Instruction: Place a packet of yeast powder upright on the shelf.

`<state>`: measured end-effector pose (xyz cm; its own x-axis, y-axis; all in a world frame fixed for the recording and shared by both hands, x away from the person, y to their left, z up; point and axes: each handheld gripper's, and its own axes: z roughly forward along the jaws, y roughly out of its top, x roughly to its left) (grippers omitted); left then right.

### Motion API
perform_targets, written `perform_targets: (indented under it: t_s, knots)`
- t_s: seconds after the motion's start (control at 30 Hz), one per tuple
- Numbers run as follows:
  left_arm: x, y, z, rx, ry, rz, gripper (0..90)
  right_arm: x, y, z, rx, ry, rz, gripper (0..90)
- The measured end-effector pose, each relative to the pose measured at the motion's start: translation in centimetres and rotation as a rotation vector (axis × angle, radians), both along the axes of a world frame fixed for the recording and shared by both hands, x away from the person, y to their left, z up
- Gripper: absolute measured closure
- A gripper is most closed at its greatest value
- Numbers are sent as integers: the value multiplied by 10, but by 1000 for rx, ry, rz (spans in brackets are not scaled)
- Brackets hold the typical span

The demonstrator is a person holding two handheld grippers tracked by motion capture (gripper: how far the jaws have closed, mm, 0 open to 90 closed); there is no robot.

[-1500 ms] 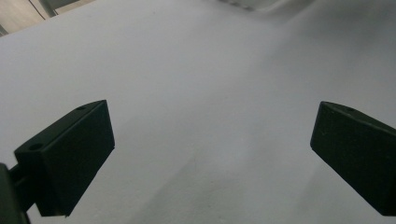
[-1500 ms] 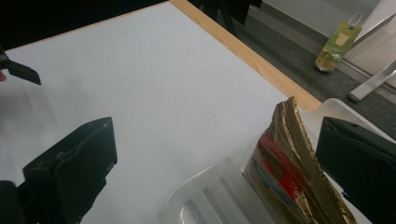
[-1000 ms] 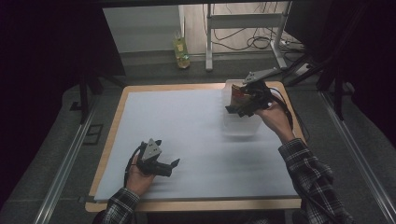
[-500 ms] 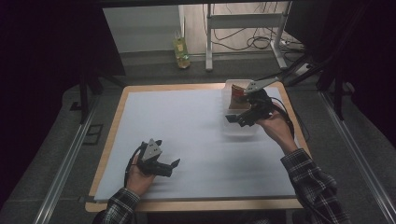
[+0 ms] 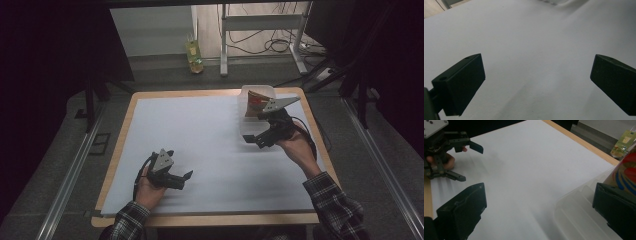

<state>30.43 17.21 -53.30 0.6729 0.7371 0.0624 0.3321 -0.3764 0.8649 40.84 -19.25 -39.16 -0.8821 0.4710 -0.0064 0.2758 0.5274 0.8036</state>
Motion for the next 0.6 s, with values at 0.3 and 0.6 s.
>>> perform_targets:
  t_s: [0.3, 0.6]
  knots:
    - [0, 0, 0, 4, 3, -1, 0, -16, -10, -10, 11, 6, -6, 0]
    - [0, -1, 0, 1, 4, 1, 0, -30, -22, -15, 29, 13, -27, 0]
